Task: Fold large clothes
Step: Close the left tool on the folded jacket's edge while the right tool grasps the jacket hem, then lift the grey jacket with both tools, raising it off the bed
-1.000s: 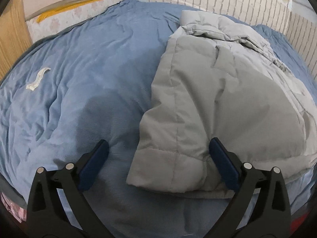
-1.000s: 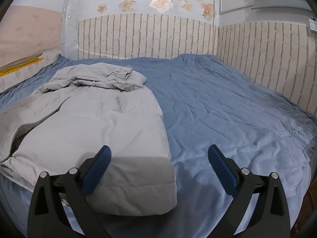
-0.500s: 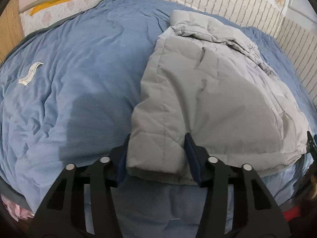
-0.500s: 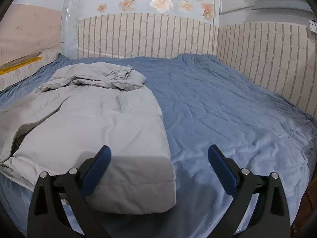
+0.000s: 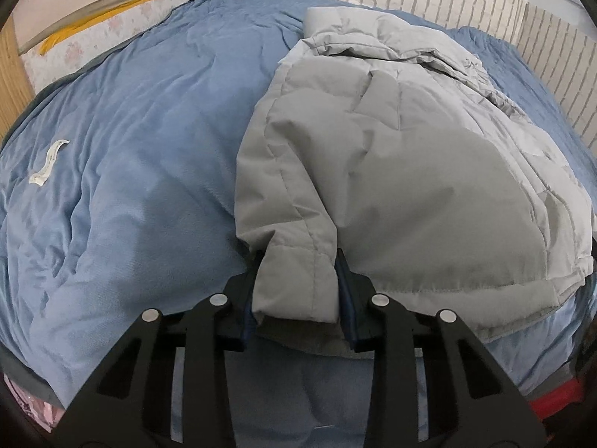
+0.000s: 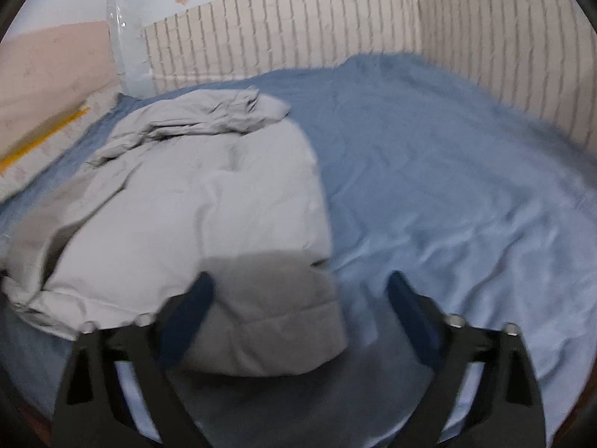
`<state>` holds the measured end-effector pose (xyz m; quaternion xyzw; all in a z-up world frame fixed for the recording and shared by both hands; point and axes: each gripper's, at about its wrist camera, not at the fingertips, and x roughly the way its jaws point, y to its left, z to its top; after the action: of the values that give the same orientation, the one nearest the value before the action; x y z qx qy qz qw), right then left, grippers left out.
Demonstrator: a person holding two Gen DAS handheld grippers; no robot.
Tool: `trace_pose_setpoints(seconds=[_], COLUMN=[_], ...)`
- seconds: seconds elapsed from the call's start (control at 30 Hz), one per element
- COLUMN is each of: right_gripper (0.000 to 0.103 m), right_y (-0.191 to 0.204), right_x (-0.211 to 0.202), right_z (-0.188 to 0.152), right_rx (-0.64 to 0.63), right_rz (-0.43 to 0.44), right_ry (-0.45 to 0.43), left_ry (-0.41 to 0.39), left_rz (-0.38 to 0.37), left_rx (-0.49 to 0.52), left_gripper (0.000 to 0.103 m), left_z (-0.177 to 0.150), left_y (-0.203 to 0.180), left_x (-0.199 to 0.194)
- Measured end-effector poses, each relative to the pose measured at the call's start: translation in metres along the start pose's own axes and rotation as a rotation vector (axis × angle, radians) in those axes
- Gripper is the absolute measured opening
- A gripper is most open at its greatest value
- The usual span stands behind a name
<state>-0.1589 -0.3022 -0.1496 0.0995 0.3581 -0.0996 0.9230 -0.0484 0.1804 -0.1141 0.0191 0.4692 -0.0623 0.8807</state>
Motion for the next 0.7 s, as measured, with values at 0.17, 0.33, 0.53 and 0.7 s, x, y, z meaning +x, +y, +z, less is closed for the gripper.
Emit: trace_pose_setpoints(seconds=[0.17, 0.33, 0.53, 0.7], right_gripper=[0.03, 0.019, 0.016, 0.015], right_y=[0.022, 0.033, 0.04, 0.044], right_x=[0.008, 0.016, 0.018, 0.011], right_z=[-0.005, 0.0, 0.022, 0.051], right_rx=[-0.062, -0.089, -0.107, -0.099], right_rz=[0.034, 0.034, 0.043, 0.069], right_ry=[0.065, 0.09, 0.075, 0.019], left_ry=[0.005, 0.008, 0.001, -0.046], left_rz=[0.011, 0.02, -0.011, -0.032], left_rx=[0.006, 0.023, 0.021, 0.044], left_gripper=[0.034, 0.031, 0.022, 0.019], left_z=[0.001, 0.003, 0.019, 0.043], left_y=[-0.002, -0.005, -0.007, -0.015], left_x=[0.002, 0.004, 0.004, -0.006])
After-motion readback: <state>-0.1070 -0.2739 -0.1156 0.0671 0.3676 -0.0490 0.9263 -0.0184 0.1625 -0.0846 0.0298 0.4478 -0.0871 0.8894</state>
